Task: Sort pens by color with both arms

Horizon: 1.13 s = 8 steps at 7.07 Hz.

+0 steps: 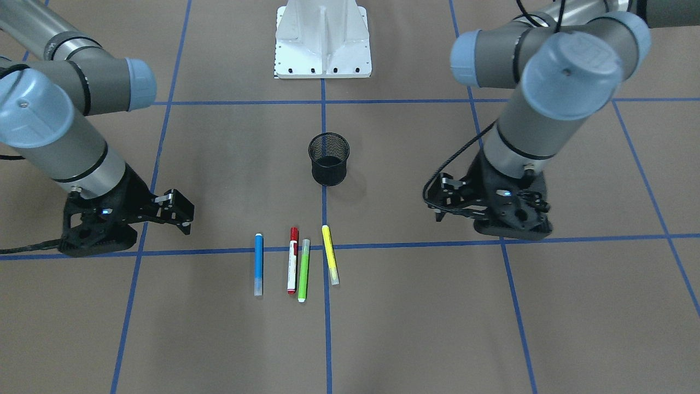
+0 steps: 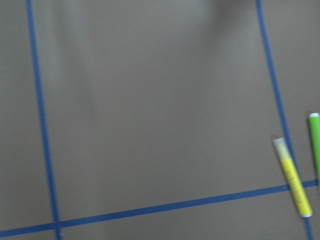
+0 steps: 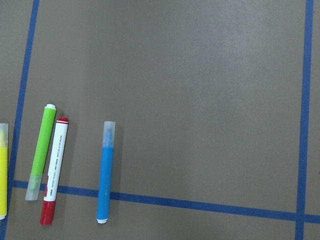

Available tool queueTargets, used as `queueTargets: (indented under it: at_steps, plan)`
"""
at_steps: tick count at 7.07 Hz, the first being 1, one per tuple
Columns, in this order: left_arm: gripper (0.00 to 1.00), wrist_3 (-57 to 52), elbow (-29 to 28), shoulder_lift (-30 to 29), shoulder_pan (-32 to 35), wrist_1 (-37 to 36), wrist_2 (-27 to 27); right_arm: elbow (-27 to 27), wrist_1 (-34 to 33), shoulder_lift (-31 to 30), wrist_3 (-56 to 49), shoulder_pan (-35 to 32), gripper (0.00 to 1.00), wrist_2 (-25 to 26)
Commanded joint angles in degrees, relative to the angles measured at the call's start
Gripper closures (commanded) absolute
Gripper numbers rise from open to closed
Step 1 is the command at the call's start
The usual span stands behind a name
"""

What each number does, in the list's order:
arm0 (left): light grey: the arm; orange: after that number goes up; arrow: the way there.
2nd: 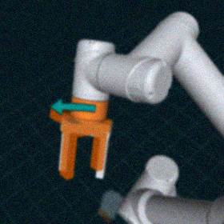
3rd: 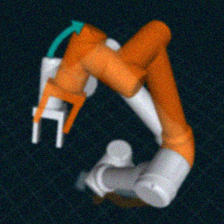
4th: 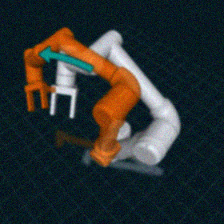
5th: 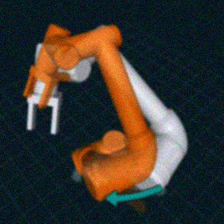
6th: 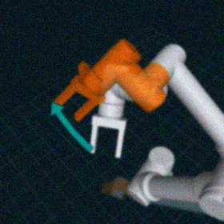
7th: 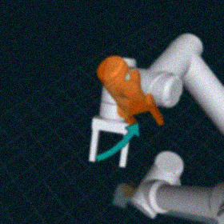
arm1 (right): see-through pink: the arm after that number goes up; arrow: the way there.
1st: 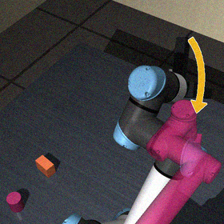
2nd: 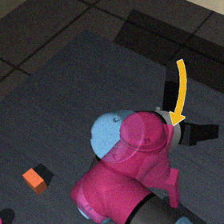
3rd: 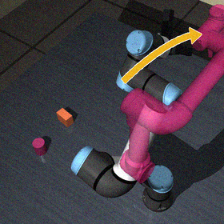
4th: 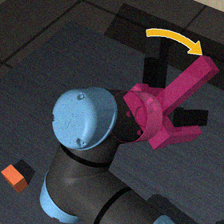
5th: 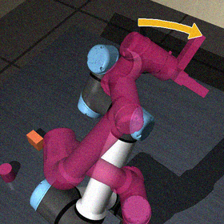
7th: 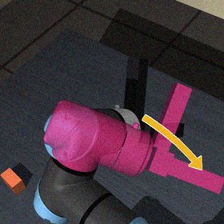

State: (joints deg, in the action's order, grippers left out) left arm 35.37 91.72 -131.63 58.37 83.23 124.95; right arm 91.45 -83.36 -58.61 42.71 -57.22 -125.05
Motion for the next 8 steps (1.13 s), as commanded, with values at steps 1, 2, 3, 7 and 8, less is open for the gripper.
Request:
queueTargets:
  at_steps: [1,2,3,7,8]
  plan:
    - [0.01,-17.53,4.59,10.46,8.74,-0.97,4.24,-1.88,0.12,-4.57,-12.08,-7.44,0.01,-6.41]
    - [0.01,-24.92,5.3,14.6,12.78,-0.97,6.08,-2.93,0.12,-6.5,-17.78,-10.17,0.01,-7.82]
    - [0.01,-32.48,5.14,18.21,17.0,-0.97,7.14,-3.98,0.21,-8.96,-22.62,-12.72,0.01,-9.32]
    - [0.01,-54.06,1.8,28.87,28.54,-0.61,7.86,-7.77,0.12,-16.17,-37.84,-23.88,0.01,-10.38]
    - [0.01,-54.26,1.62,30.45,29.86,-0.09,7.94,-7.77,0.21,-18.54,-40.14,-25.99,0.01,-10.56]
